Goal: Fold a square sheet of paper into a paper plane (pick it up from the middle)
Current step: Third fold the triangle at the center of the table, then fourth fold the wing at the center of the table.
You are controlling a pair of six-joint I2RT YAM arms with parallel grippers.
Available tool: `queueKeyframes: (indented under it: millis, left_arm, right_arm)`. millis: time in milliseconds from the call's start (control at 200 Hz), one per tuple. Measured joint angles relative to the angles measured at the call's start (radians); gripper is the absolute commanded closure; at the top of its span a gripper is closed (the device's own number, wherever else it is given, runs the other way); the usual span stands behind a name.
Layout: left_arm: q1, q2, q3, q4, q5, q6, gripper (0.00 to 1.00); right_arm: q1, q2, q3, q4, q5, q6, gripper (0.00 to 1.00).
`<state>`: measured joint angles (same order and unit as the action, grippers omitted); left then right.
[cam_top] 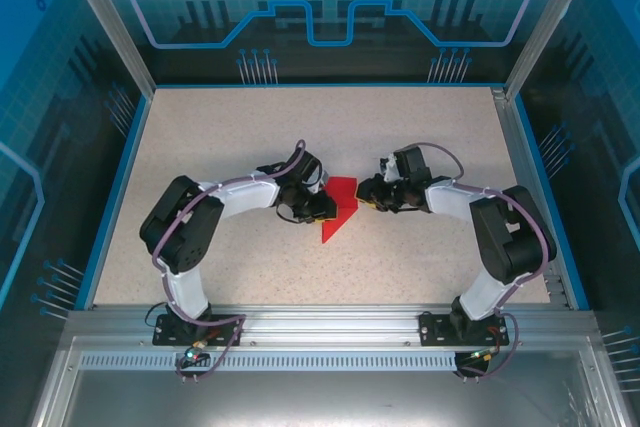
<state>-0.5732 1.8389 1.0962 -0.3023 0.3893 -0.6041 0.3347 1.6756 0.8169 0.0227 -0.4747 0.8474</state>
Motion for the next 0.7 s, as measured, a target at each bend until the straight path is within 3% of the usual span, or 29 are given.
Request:
queueKeyframes:
  millis: [700]
  left_arm:
    - [0.000,0.045,0.001,-0.003,-0.057,0.000,0.75]
  right_arm:
    - [0.014,0.128,0.021,0.025,-0.092,0.006,0.66]
